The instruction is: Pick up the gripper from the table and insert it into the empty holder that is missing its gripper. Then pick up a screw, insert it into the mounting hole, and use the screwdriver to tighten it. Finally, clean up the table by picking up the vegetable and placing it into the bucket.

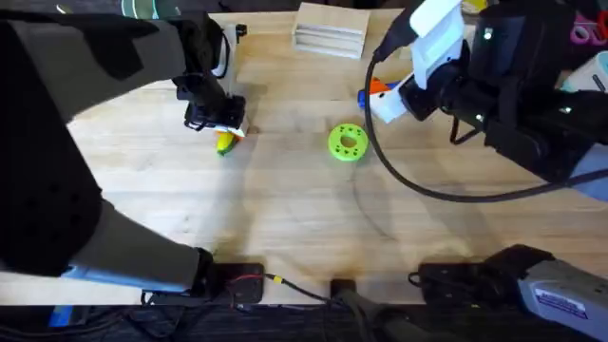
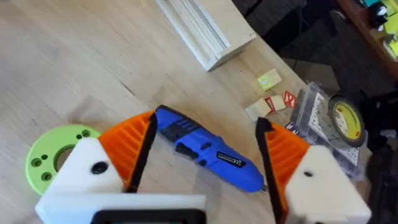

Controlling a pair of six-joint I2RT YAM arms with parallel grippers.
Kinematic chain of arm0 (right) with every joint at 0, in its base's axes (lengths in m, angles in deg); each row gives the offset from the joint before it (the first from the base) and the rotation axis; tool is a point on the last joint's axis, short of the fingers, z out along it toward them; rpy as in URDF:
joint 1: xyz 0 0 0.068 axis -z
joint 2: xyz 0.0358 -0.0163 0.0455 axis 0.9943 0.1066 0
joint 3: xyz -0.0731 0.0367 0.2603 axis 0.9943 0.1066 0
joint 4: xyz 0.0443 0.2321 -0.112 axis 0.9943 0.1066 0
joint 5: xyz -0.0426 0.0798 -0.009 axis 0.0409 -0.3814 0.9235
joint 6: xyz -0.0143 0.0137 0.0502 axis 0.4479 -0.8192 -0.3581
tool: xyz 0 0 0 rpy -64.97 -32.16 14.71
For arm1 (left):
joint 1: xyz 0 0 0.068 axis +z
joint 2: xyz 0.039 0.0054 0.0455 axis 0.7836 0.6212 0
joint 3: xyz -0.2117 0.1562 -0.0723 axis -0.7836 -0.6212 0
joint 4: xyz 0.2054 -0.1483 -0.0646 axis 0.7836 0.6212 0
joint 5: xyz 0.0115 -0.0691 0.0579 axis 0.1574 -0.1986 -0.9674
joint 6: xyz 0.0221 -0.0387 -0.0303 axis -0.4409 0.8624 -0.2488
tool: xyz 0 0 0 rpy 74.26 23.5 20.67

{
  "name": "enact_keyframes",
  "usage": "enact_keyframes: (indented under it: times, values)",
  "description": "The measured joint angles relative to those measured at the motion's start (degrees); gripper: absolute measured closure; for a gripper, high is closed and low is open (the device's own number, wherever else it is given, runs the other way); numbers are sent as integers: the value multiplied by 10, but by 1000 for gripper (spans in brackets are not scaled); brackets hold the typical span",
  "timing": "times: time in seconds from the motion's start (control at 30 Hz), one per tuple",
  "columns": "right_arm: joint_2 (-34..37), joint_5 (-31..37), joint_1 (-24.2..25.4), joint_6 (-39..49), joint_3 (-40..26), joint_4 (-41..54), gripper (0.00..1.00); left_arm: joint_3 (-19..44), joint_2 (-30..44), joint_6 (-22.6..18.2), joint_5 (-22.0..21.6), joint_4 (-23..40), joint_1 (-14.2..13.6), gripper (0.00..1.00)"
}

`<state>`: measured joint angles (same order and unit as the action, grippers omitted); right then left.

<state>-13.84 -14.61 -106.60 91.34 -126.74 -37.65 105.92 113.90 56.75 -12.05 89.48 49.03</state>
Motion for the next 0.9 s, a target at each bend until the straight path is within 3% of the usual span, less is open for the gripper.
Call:
enact_keyframes:
  times: [0.1,0.3,0.47,0.5,0.53,0.73,0.9]
  values:
    - [0,0,0,0,0,0,10,2,0,-1,-1,7,-2,974]
    - [0,0,0,0,0,0,10,28,3,-1,-3,87,-2,975]
    - [0,0,0,0,0,0,10,112,3,-2,-3,161,-2,975]
    - [0,0,0,0,0,0,10,171,3,-1,-3,195,-2,975]
    - [0,0,0,0,0,0,10,191,3,-2,-3,202,-2,975]
    - [0,0,0,0,0,0,10,294,3,-1,-4,208,-1,975]
    - [0,0,0,0,0,0,10,334,3,-1,-19,151,11,975]
